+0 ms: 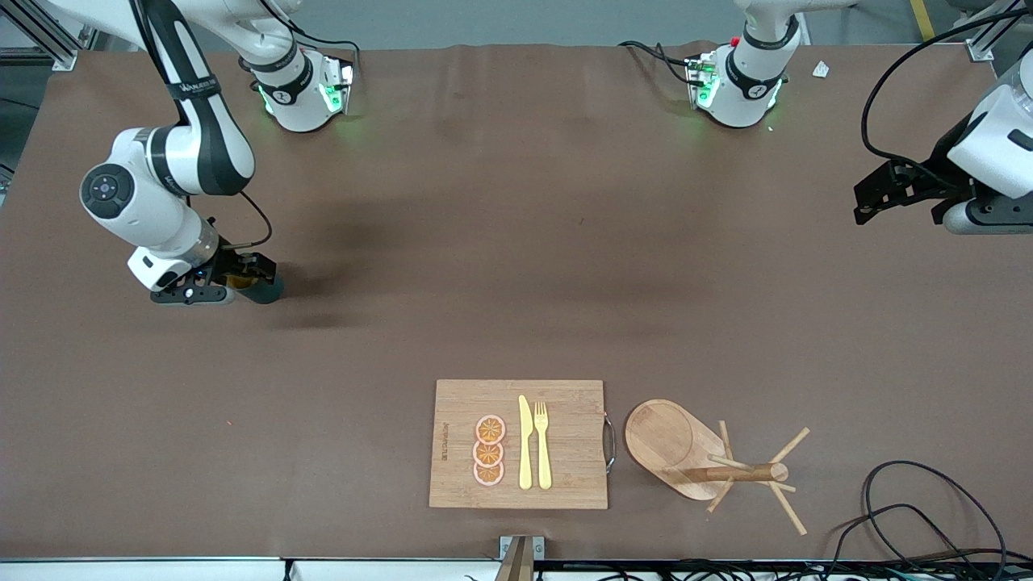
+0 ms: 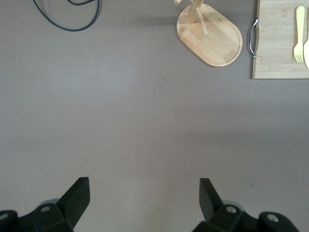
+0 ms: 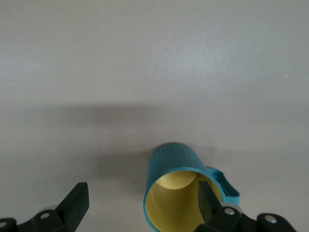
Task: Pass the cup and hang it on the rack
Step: 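Reach the right gripper down to the rim of the teal mug, then close the right gripper on the teal mug's rim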
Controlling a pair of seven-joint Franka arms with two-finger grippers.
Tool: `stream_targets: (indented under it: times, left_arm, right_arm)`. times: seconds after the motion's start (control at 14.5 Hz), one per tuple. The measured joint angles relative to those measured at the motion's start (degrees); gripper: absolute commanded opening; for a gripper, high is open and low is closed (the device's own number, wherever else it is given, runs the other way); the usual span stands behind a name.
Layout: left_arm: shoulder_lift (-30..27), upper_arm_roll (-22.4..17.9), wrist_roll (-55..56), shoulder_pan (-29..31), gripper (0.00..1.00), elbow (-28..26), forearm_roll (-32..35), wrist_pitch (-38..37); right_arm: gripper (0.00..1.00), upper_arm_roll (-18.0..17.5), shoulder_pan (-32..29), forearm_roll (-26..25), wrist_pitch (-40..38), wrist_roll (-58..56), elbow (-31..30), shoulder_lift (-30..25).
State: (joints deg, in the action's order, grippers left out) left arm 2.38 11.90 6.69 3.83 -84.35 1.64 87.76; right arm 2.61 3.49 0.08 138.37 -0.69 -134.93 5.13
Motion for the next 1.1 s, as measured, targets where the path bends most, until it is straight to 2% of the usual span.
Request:
stream_targets:
  times: [0.28, 0.9, 1.1]
  left_arm:
    - [0.0, 0.0, 0.0, 0.0, 1.0, 0.0, 0.0, 0.0]
    - [0.0, 0.1, 0.0, -0.1, 1.0, 0.0, 0.0, 0.0]
    - [0.0, 0.1, 0.0, -0.1, 1.0, 0.0, 0.0, 0.0]
  right_arm:
    - [1.0, 0.0, 0.2, 0.0, 1.7, 0.0, -2.5, 0.0]
    - [1.0, -0.1, 1.6, 0.0, 2.3, 0.1, -3.8, 1.0]
    - [0.87, -0.1, 1.6, 0.0, 4.0, 0.1, -3.9, 2.3]
